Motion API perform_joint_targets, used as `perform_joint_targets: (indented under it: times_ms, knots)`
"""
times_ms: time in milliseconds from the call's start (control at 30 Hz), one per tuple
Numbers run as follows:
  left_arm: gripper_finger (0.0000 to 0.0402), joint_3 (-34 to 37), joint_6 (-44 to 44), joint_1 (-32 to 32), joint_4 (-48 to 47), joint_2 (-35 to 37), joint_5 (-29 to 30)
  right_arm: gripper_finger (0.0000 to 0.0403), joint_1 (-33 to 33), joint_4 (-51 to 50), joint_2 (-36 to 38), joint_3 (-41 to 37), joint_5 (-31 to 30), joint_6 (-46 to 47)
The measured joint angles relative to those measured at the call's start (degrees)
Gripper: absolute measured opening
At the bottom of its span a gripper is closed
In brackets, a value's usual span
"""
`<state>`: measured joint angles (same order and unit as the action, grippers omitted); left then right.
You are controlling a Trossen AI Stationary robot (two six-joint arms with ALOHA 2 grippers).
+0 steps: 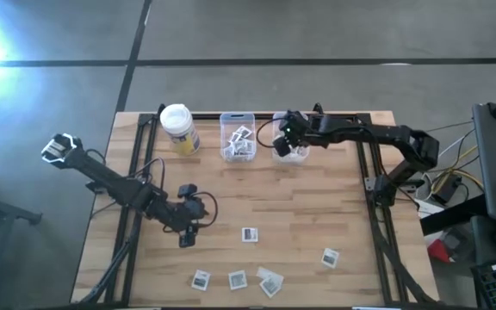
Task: Pick & Place First Aid Supplies
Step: Put the bandage into the right transparent bin, then put the towelette pack into the left transparent bin
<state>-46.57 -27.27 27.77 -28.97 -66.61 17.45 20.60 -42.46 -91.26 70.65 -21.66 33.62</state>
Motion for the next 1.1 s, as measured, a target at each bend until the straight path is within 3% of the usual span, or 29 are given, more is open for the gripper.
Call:
perform_joint_targets:
  times_ms: [133,633,867,1100]
  knots:
    - [0.0165,0.0,-0.6,0.8,0.0,0.0,0.0,0.0025,1.4,0.0,-0.6,0.0,3.8,-0.1]
    - [0.0165,0.0,-2.8,4.0,0.0,0.0,0.0,0.014,2.9,-0.8,-0.2,1.6,4.0,-0.4]
    - [0.0165,0.0,-2.8,7.3,0.8,0.0,0.0,0.0145,0.8,-5.4,0.9,7.0,12.8,-1.3]
    - [0.0165,0.0,-2.8,11.8,3.0,0.0,0.0,0.0129,-7.6,-8.9,1.7,9.7,12.8,-2.6]
